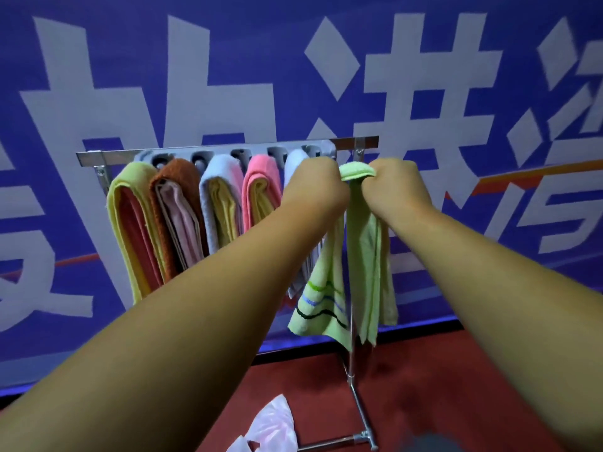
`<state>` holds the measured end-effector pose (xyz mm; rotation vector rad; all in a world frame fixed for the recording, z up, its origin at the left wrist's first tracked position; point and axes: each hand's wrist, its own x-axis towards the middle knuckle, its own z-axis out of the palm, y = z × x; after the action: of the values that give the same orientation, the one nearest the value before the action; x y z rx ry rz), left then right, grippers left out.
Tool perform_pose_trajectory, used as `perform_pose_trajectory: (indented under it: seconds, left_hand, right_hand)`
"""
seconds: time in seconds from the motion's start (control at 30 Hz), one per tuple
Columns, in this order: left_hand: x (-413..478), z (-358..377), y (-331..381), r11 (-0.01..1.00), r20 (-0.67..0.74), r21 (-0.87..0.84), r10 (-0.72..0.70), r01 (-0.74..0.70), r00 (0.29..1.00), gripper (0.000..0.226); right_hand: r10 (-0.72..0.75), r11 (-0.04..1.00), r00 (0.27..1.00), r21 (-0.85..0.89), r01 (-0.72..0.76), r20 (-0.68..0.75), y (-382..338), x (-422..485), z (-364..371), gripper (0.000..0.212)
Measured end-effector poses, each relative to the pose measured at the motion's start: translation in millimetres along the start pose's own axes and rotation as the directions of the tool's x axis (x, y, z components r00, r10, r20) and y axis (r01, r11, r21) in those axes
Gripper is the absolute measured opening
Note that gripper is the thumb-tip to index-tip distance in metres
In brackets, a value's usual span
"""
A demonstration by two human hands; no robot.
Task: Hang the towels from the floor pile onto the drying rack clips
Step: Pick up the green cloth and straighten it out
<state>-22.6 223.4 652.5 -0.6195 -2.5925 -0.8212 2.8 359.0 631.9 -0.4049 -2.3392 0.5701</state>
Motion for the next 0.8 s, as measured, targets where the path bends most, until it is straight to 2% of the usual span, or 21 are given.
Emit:
perform_pose_trajectory:
  seconds: [0.1, 0.2, 0.33, 0.43, 0.53, 0.67, 0.7, 0.73, 0.77, 0.8]
  left_hand:
    - [21.9, 4.5, 9.6, 0.997, -0.047, -0.052, -0.052, 0.049, 0.998, 0.007]
    - [48.7, 6.6, 17.0, 0.986, -0.048, -0.134, -0.110, 0.103, 0.993, 0.022]
    - [80.4, 1.2, 21.7, 0.988, 0.030, 0.008, -0.151, 0.151, 0.988, 0.004]
    - [99.5, -1.9, 18.4, 0.990, 0.038, 0.093, -0.106, 0.102, 0.994, 0.007]
    - [109.4, 5.0, 11.6, 0.988, 0.074, 0.139, -0.082, 0.071, 0.994, 0.021]
    - [115.4, 21.0, 6.2, 0.969, 0.077, 0.238, -0.081, 0.061, 0.994, 0.020]
    - [116.8, 23.8, 6.4, 0.963, 0.118, 0.265, -0.076, 0.042, 0.990, 0.012]
    - [114.7, 25.1, 7.6, 0.967, 0.168, 0.236, -0.134, 0.092, 0.977, 0.008]
    - [111.5, 29.6, 9.0, 0.967, 0.195, 0.214, -0.184, 0.141, 0.963, 0.021]
    - [104.6, 26.2, 10.3, 0.977, 0.181, 0.157, -0.170, 0.142, 0.969, 0.033]
  right_hand:
    - [0.009, 1.000, 1.000, 0.006, -0.009, -0.005, -0.9, 19.9, -1.6, 0.018]
    - [-0.003, 1.000, 1.000, -0.002, 0.003, -0.004, -3.6, 40.8, 0.5, 0.017]
    - [-0.023, 1.000, 1.000, -0.018, 0.023, -0.007, -6.5, 67.0, 10.2, 0.015]
    - [-0.026, 1.000, 1.000, -0.014, 0.026, -0.002, -7.5, 83.8, 21.4, 0.017]
    - [-0.036, 0.999, 0.999, -0.038, 0.036, 0.015, -7.5, 96.6, 35.6, 0.017]
    - [0.038, 0.990, 0.994, -0.136, -0.023, 0.107, -5.8, 110.2, 52.4, 0.012]
    - [0.072, 0.983, 0.986, -0.180, -0.044, 0.153, -4.0, 112.3, 55.9, 0.010]
    - [0.105, 0.974, 0.976, -0.219, -0.062, 0.189, -2.9, 114.5, 58.6, 0.009]
    - [0.129, 0.965, 0.968, -0.251, -0.073, 0.214, -0.4, 115.9, 61.6, 0.008]
    - [0.142, 0.958, 0.964, -0.276, -0.077, 0.223, 2.1, 116.6, 63.8, 0.008]
